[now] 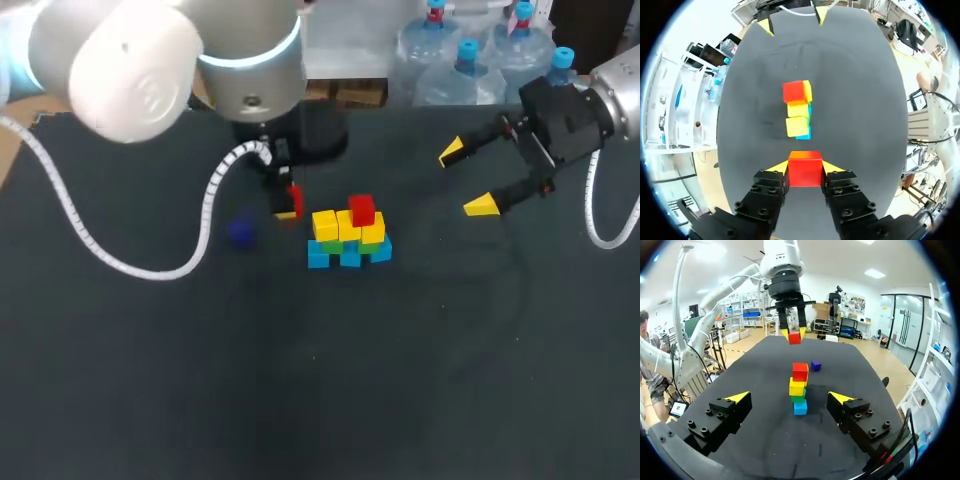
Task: Place the blue cubes, place green cubes on the blue cubes, place the yellow cubes on the green cubes, then place the red cubes on the yellow cubes, and place purple cube on the red cubes.
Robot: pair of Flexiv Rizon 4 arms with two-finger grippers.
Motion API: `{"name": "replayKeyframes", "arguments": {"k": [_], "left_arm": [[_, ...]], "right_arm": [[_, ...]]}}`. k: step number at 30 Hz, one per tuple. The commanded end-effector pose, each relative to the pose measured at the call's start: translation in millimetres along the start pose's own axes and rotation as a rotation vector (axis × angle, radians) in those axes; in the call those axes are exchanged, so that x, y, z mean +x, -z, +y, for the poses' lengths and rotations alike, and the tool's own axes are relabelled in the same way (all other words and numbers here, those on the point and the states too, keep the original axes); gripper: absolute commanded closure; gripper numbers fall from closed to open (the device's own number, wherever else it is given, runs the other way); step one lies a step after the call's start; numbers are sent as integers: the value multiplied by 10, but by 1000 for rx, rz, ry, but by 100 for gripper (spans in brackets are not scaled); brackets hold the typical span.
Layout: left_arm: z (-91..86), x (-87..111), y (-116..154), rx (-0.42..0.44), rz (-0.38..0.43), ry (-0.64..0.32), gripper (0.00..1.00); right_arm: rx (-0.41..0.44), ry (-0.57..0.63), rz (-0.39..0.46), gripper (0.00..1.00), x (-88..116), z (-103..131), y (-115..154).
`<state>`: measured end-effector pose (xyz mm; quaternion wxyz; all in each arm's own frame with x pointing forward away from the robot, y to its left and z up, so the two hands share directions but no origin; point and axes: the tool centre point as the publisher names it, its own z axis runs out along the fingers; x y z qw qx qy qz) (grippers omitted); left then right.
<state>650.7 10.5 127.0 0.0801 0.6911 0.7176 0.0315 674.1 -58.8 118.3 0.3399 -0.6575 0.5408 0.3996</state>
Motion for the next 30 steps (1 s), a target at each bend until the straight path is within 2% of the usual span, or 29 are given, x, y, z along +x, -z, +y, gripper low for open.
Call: {"name": "replayKeyframes", "arguments": {"k": [1,9,13,30], "left_arm": [[129,-76,-17,56,10,2,100],[189,-219,-59,55,24,15,100],[183,-310,-138,67,4,13,100],[170,-481,-307,120,6,-5,100]], "right_arm": [[1,1,0,0,2,-1,-5],[1,1,0,0,2,-1,-5],[1,1,0,0,2,-1,-5],[1,1,0,0,2,-1,-5]]}}
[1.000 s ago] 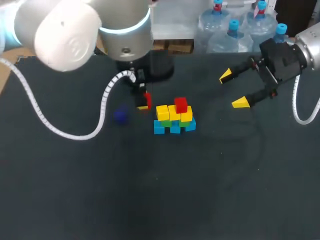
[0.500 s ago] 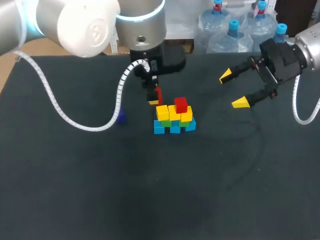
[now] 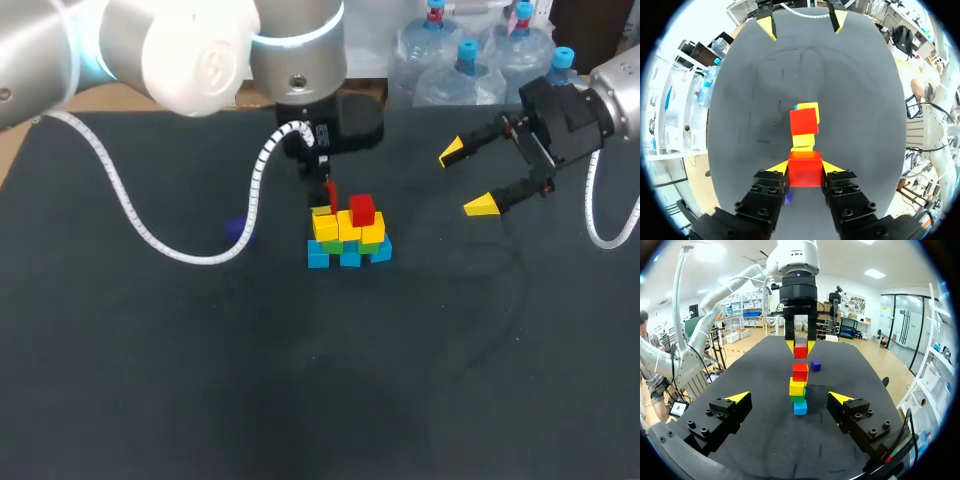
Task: Place the blue cubes, place green cubes on the blue cubes, place the yellow cubes on the green cubes, then place the red cubes on the yellow cubes, and place purple cube on the red cubes.
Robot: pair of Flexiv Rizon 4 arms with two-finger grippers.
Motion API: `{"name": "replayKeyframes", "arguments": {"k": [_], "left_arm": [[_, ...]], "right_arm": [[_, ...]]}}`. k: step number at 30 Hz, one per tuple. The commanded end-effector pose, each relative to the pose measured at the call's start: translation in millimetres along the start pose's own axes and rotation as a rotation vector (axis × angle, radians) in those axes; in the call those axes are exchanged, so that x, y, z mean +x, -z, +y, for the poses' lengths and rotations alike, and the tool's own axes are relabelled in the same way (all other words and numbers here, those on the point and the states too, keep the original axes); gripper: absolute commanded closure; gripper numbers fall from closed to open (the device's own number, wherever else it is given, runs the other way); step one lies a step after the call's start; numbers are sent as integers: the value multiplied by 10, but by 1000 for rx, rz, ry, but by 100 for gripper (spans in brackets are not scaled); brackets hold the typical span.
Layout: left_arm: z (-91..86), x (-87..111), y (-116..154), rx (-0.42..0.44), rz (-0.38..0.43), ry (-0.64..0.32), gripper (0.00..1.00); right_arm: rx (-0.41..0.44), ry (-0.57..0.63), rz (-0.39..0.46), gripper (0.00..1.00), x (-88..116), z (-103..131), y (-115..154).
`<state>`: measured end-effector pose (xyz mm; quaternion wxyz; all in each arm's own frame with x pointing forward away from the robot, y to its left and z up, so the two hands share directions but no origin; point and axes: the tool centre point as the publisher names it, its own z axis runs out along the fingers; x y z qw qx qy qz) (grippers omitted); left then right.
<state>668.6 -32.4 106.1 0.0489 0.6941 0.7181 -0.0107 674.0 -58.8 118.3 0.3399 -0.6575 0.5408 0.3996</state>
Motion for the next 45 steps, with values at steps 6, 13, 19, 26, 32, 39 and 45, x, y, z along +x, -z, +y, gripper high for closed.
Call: {"name": "replayKeyframes", "arguments": {"k": [6,13,19,26,32,39,45], "left_arm": [[20,-94,-91,36,25,1,100],[-24,-127,-107,41,32,9,100],[-49,-128,-135,46,27,18,100],[-78,-116,-158,49,27,31,100],[-92,-112,-160,46,23,36,100],[-91,-133,-162,47,24,33,100],[-89,-143,-177,49,20,31,100]], "right_arm": [[1,1,0,0,2,-2,-5],[1,1,0,0,2,-2,-5],[1,1,0,0,2,-2,-5],[1,1,0,0,2,-2,-5],[1,1,0,0,2,-2,-5],[1,1,0,0,2,-2,-5],[1,1,0,0,2,-2,-5]]}}
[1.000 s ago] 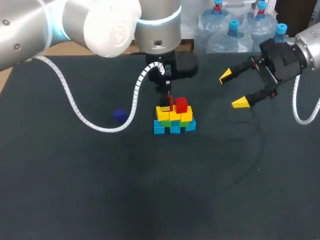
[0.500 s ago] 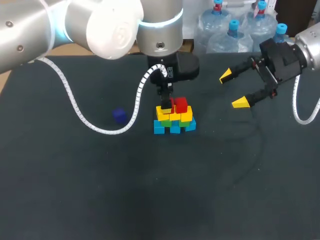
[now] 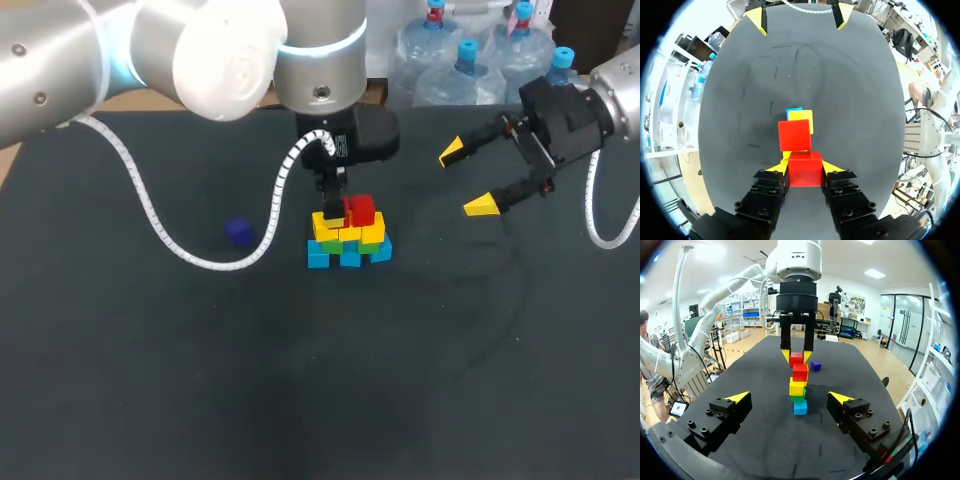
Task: Place the blue cubes, place green cubes on the blue cubes, place the yellow cubes on the green cubes, then place the red cubes on the yellow cubes, and place purple cube on the red cubes.
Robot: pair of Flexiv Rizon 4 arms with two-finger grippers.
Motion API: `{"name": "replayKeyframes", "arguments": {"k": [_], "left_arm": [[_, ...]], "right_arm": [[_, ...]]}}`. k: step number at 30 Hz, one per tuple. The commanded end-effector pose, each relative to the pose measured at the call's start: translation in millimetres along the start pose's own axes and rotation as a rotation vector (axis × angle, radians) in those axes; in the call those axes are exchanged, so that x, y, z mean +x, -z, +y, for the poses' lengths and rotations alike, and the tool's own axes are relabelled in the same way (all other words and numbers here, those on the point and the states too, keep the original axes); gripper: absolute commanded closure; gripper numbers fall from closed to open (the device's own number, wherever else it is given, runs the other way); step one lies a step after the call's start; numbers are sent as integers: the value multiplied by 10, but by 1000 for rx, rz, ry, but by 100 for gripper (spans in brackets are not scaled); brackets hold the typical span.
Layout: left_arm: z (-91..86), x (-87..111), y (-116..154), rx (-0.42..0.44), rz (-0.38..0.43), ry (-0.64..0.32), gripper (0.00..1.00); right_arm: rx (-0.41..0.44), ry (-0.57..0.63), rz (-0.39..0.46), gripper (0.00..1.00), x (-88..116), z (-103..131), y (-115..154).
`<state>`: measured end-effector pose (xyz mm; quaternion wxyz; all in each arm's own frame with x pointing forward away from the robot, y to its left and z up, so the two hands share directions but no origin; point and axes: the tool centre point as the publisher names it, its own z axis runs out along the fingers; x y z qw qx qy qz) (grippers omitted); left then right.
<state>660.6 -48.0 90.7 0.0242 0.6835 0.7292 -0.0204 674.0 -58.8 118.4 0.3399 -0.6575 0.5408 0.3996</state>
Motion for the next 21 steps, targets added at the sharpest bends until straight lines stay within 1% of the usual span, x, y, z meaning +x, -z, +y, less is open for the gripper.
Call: {"name": "replayKeyframes", "arguments": {"k": [1,13,21], "left_arm": [[6,-6,-20,3,-4,-2,100],[23,-10,-47,10,-7,-4,100],[74,-10,-36,5,0,-11,100]], "right_arm": [[1,1,0,0,2,-2,-5],[1,1,0,0,2,-2,-5],[1,1,0,0,2,-2,-5]]}}
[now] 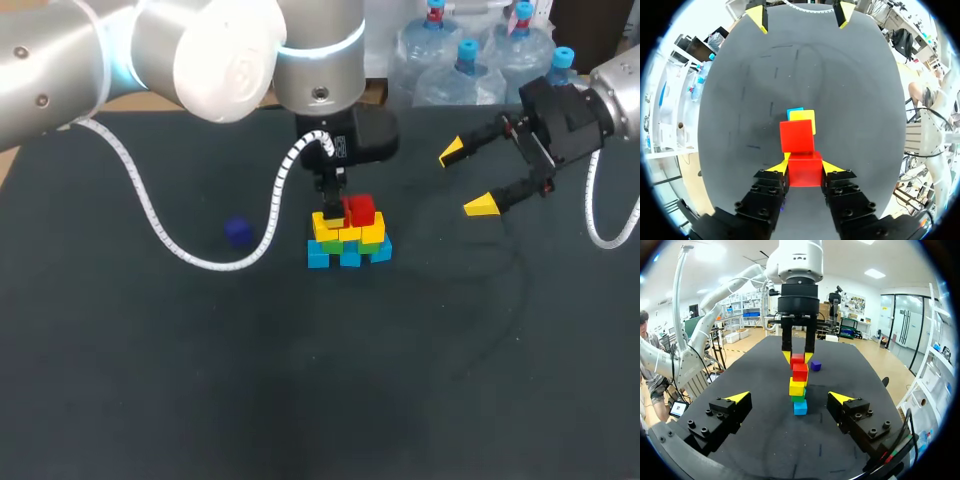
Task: Place the blue cubes, place green cubes on the blue cubes, place the yellow cubes on the green cubes, then place the red cubes on the yellow cubes, and place purple cube on the red cubes.
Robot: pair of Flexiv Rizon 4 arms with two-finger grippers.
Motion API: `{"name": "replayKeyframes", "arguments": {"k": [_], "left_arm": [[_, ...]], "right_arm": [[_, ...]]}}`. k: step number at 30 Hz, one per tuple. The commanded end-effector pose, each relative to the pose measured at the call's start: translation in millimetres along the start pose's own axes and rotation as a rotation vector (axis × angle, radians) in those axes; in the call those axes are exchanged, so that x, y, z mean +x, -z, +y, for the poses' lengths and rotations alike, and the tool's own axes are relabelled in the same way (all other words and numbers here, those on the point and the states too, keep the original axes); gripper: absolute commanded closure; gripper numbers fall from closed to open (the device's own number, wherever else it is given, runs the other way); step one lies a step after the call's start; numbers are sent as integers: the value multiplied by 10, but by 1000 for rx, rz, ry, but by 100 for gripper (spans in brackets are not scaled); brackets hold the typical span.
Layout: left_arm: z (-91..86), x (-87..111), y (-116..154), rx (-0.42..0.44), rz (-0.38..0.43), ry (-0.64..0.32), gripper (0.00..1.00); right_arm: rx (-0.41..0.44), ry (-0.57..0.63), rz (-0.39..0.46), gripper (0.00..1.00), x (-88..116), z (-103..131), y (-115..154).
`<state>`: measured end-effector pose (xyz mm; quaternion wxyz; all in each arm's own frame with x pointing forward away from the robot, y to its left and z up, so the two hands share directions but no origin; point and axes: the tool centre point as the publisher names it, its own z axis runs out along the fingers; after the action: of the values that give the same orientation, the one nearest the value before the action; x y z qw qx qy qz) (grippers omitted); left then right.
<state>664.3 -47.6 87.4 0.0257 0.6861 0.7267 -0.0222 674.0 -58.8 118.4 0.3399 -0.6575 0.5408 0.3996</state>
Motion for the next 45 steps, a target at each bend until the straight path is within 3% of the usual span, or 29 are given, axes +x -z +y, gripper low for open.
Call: {"name": "replayKeyframes", "arguments": {"k": [1,27,40,42,44,45], "left_arm": [[44,-9,-4,4,6,-4,100],[127,-9,-60,22,16,-10,100],[130,-10,-70,26,12,-10,91],[130,-9,-70,25,11,-10,78],[128,-4,-69,24,8,-9,51],[126,0,-69,24,6,-8,10]], "right_arm": [[1,1,0,0,2,-2,-5],[1,1,0,0,2,-2,-5],[1,1,0,0,2,-2,-5],[1,1,0,0,2,-2,-5],[1,1,0,0,2,-2,-5],[1,1,0,0,2,-2,-5]]}}
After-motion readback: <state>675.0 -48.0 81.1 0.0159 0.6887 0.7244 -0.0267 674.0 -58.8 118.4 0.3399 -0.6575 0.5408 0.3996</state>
